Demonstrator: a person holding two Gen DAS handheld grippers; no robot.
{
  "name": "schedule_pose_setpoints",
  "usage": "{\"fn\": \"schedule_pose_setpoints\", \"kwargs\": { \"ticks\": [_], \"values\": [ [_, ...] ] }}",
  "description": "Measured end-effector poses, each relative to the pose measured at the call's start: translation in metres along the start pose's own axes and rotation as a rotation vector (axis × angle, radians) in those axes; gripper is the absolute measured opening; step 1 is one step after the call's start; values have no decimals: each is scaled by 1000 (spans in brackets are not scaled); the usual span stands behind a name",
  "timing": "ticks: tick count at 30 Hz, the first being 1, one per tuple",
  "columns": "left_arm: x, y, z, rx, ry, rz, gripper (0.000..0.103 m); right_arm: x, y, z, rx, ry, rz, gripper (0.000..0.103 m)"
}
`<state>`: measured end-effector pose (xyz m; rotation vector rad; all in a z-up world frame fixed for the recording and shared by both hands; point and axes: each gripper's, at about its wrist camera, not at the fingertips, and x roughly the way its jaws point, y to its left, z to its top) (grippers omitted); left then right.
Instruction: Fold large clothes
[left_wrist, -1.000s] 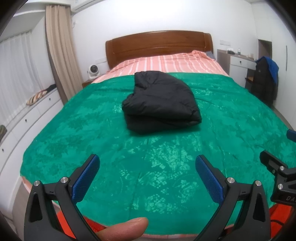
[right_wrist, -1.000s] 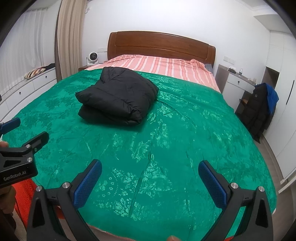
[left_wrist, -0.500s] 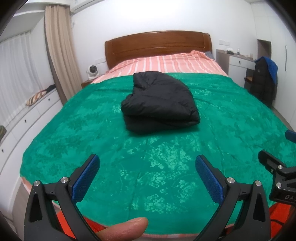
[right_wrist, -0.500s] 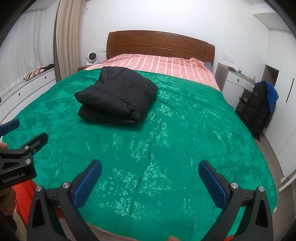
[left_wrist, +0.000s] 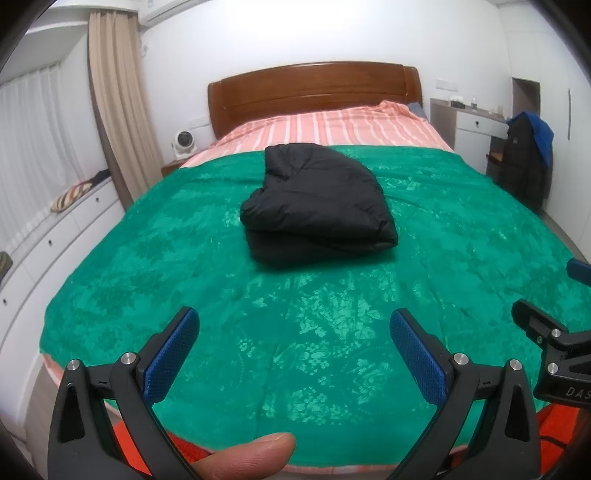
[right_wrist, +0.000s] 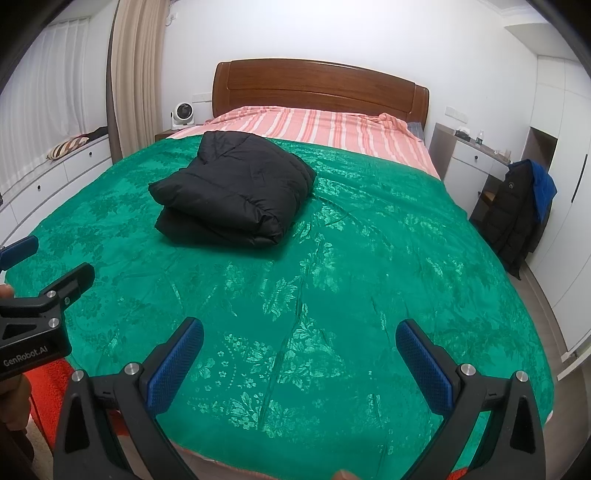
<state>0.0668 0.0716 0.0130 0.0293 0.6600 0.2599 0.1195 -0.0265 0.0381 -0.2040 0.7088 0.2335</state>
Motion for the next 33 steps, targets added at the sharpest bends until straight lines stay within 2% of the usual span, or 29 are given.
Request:
{"fn": "schedule_pose_setpoints", "kwargs": {
  "ticks": [8,20,27,33],
  "values": [
    [-1,0,1,-3,16,-19,103,-1,0,0,3,-1,6,103],
    [-1,0,7,-23,90,-74,103,-16,-14,15,57,-17,85,103],
    [-1,1,7,-10,95,-61,103,-14,-10,13,66,7,124,103],
    [-3,4,6,-3,58,16,103,-11,-4,10,52,13,125,103]
  ]
}}
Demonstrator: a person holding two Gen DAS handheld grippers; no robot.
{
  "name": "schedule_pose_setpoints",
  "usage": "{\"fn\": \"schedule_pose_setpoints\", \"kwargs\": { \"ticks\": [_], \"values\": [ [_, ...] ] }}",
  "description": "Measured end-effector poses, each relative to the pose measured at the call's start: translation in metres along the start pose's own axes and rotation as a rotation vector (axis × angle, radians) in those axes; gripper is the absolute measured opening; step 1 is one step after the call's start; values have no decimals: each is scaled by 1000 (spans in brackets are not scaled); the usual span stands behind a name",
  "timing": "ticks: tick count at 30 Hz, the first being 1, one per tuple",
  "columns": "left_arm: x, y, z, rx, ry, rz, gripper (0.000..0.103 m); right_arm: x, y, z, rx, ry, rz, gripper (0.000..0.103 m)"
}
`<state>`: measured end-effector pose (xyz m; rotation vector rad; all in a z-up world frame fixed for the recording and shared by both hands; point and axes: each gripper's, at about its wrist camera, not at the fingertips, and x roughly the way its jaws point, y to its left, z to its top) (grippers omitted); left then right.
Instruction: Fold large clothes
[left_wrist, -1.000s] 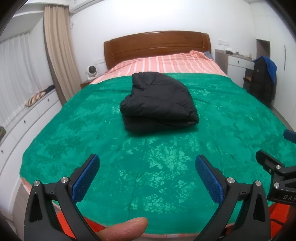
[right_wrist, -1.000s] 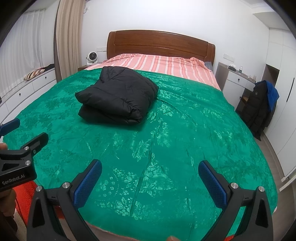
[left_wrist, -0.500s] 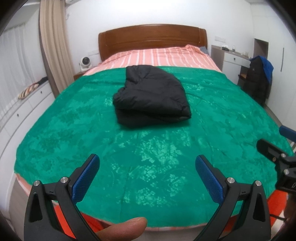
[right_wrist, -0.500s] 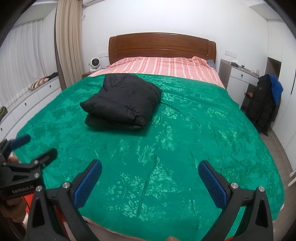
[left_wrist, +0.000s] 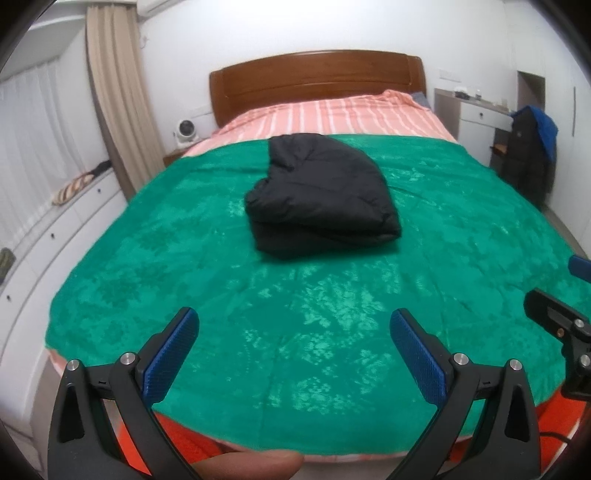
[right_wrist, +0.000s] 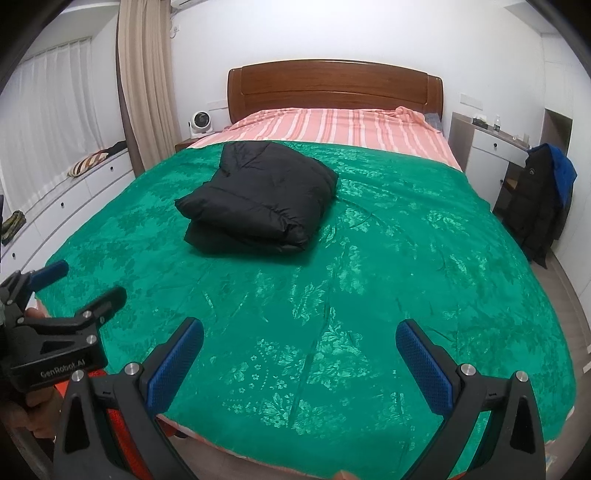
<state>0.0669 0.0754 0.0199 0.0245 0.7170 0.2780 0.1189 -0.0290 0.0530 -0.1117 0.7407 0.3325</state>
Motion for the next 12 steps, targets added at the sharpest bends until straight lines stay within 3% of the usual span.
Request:
{"fn": "schedule_pose_setpoints", "kwargs": {
  "ticks": [12],
  "values": [
    [2,5,-3,-16,-16,-5,103,5,-1,-3,3,9,-5,103]
  ]
}}
